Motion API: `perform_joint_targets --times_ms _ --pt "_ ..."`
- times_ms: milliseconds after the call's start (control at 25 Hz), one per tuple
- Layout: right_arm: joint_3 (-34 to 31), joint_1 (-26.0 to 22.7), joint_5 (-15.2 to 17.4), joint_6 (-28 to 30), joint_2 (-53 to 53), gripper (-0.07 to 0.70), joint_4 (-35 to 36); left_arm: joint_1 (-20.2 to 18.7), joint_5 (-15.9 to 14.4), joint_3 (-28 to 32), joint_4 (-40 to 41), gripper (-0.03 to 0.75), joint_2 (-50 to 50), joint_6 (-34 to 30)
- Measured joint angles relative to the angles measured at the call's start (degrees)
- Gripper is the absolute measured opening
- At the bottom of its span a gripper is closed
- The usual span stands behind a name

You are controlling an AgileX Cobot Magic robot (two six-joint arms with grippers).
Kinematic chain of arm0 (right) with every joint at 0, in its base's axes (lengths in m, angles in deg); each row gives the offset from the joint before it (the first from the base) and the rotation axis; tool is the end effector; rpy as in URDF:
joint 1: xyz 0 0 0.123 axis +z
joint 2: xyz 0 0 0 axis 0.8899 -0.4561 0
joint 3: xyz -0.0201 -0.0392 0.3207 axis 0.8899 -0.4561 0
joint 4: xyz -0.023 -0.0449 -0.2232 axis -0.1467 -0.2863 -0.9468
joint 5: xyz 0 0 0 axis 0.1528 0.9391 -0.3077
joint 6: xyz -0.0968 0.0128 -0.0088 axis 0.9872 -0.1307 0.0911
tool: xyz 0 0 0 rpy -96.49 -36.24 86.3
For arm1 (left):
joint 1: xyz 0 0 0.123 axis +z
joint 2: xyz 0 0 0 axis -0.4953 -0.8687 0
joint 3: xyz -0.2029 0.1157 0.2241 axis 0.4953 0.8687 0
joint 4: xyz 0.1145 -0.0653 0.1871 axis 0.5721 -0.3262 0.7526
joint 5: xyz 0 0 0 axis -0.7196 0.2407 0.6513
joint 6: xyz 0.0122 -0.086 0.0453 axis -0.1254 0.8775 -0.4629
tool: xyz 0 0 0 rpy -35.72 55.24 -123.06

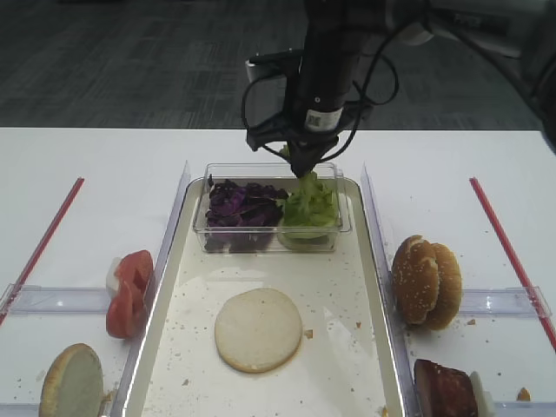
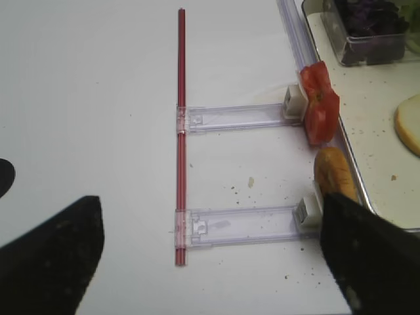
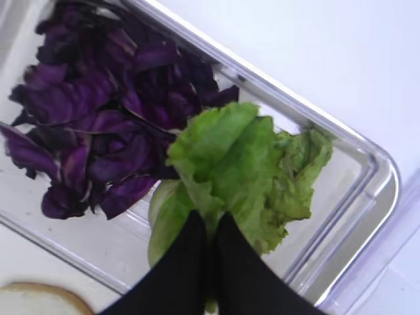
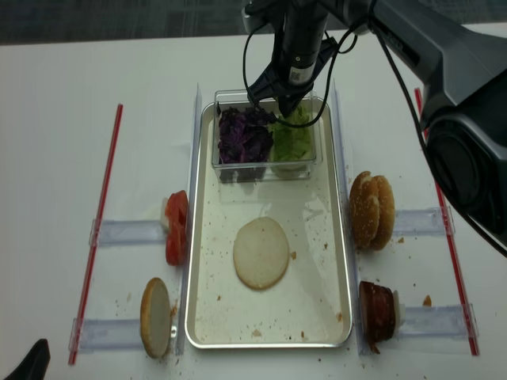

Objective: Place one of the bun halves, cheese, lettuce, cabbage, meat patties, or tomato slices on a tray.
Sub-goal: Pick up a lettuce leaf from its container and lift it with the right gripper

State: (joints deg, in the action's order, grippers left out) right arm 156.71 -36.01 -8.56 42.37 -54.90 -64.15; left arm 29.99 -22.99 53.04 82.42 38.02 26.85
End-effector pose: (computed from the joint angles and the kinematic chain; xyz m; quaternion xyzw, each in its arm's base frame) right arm 0.4286 0.2328 0.2452 -0.2696 0.9536 0.0932 0.0961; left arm -0.0653 0.0010 0.2470 -0.0156 0.8839 0.0024 0.4675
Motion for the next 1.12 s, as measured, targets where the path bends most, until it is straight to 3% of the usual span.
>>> perform_joint_targets --times_ms 920,1120 --pt "0.1 0.88 0.71 -3.96 6.06 0.052 1.99 0.0 0.0 0.0 0.0 0.615 0.0 0.0" --pt "-3.36 2.84 0.82 -4.05 9.35 0.052 2.1 0.0 0.0 0.0 0.0 0.615 0.0 0.0"
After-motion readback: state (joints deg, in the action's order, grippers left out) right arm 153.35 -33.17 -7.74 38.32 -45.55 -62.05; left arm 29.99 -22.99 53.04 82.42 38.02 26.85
